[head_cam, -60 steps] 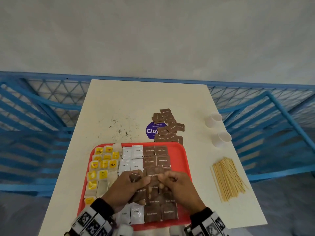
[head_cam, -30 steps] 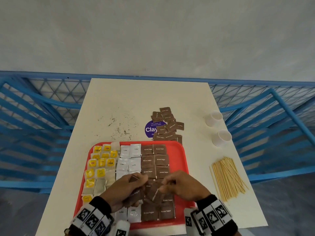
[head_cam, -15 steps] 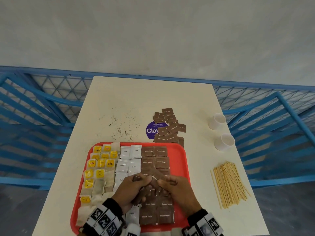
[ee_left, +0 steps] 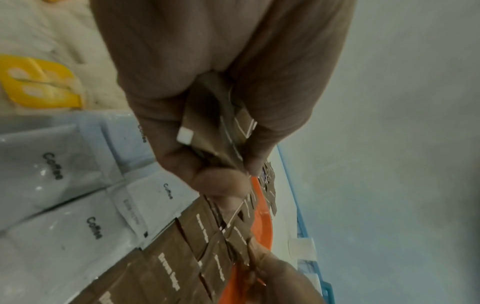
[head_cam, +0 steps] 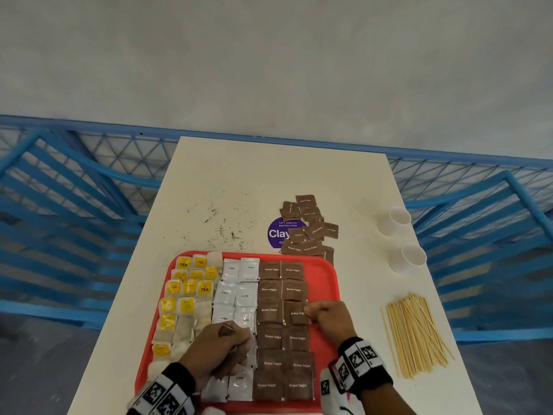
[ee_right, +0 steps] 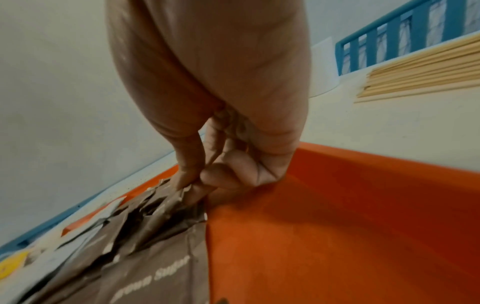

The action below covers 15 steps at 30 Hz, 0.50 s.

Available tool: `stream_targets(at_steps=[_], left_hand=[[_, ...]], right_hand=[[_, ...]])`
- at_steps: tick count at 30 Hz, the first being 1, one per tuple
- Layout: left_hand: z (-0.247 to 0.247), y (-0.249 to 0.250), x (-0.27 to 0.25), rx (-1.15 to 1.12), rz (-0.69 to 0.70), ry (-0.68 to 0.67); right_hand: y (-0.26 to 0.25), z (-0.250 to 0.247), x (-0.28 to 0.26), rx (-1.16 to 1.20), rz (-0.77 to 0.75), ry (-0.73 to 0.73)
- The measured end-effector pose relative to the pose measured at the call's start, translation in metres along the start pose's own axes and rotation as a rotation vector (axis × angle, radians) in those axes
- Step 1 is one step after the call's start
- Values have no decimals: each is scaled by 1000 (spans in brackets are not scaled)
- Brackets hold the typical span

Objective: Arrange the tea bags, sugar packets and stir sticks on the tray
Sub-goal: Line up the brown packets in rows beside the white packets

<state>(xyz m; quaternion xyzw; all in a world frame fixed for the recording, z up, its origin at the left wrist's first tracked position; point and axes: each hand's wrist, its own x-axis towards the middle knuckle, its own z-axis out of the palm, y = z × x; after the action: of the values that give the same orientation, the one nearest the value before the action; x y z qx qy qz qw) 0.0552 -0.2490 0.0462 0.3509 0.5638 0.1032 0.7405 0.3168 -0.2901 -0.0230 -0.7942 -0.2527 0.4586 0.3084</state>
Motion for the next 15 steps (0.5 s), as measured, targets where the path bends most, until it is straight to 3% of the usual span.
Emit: stream_targets(at_steps=[6,9,11,15], left_hand=[[-4,7,-6,-284,-58,-60],[-3,18,-10,-371,-41,-112],[2,26,-14,-390,-15,-145],[16,38,-21,-355,31,-224]], right_hand=[[0,6,-2,-134,-8,188],[-12,2,-19,-126,-85,220],[-29,1,-40,-99,-186,124],[-69,11,-93,-54,-280,-230]])
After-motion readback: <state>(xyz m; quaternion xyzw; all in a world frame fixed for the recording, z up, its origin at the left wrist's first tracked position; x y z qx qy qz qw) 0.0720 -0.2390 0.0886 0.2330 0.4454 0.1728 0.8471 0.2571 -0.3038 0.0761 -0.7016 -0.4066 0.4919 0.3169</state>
